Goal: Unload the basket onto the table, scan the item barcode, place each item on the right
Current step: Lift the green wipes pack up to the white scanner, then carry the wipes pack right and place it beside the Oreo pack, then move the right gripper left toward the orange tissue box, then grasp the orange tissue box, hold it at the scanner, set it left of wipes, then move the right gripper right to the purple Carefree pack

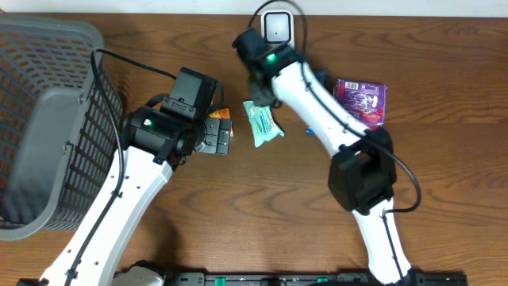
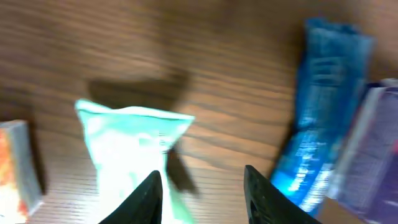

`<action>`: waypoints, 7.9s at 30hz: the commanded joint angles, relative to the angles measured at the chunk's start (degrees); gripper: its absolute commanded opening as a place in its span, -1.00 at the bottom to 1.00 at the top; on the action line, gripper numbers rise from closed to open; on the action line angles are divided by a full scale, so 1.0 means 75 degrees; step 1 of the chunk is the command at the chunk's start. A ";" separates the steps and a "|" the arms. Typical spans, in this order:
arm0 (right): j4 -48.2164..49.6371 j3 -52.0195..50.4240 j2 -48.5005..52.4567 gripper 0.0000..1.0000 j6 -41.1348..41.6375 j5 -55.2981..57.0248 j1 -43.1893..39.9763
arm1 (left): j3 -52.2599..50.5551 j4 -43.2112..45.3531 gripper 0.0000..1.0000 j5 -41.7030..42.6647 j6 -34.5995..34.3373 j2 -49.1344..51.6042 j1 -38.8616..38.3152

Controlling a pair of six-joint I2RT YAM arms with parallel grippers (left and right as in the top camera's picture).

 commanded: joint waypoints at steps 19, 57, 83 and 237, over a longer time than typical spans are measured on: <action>0.1577 -0.2136 0.0070 -0.12 -0.0490 -0.1271 0.0207 | -0.0015 -0.0017 0.96 -0.0070 -0.0102 0.0026 0.0003; 0.4526 -0.3491 -0.0303 -0.97 0.0761 -0.9850 -0.2579 | -0.0015 -0.0017 0.96 -0.0070 -0.0102 0.0026 0.0003; 0.2369 -0.2958 -0.1848 -0.45 0.0361 -0.4645 -0.2157 | -0.0015 -0.0017 0.96 -0.0070 -0.0102 0.0026 0.0003; 0.0283 -0.3045 -0.2428 0.99 -0.0810 -0.2171 -0.5473 | -0.0015 -0.0017 0.96 -0.0070 -0.0102 0.0026 0.0003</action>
